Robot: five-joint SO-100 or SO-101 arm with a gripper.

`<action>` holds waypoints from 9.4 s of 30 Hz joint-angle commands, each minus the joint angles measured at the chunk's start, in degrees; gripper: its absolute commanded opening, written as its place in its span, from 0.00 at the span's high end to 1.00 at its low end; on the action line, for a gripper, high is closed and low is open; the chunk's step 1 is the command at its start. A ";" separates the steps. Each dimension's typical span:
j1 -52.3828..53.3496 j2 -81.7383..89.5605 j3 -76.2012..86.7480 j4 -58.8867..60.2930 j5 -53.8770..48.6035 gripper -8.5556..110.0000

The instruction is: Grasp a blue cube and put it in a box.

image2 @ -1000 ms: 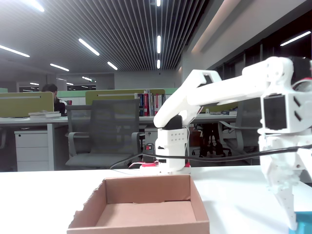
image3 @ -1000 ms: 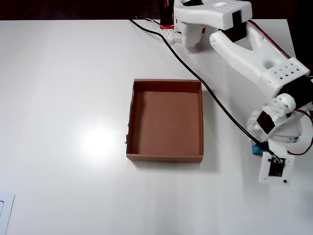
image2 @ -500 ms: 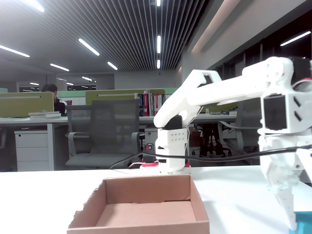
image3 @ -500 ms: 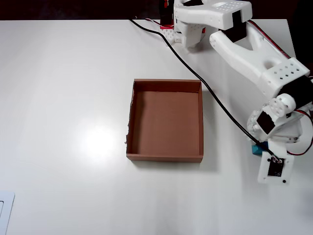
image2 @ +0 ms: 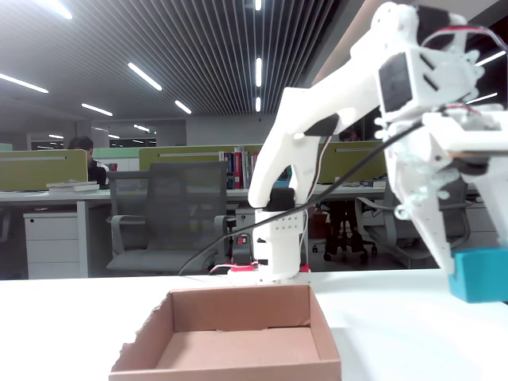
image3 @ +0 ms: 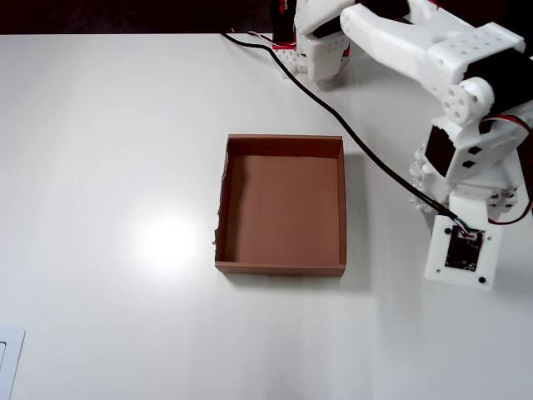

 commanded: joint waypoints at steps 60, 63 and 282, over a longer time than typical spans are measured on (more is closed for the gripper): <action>33.49 27.77 71.37 -30.23 -1.49 0.79; 32.96 28.04 71.89 -30.50 -1.14 0.79; 27.16 123.93 132.36 -16.17 -20.92 0.72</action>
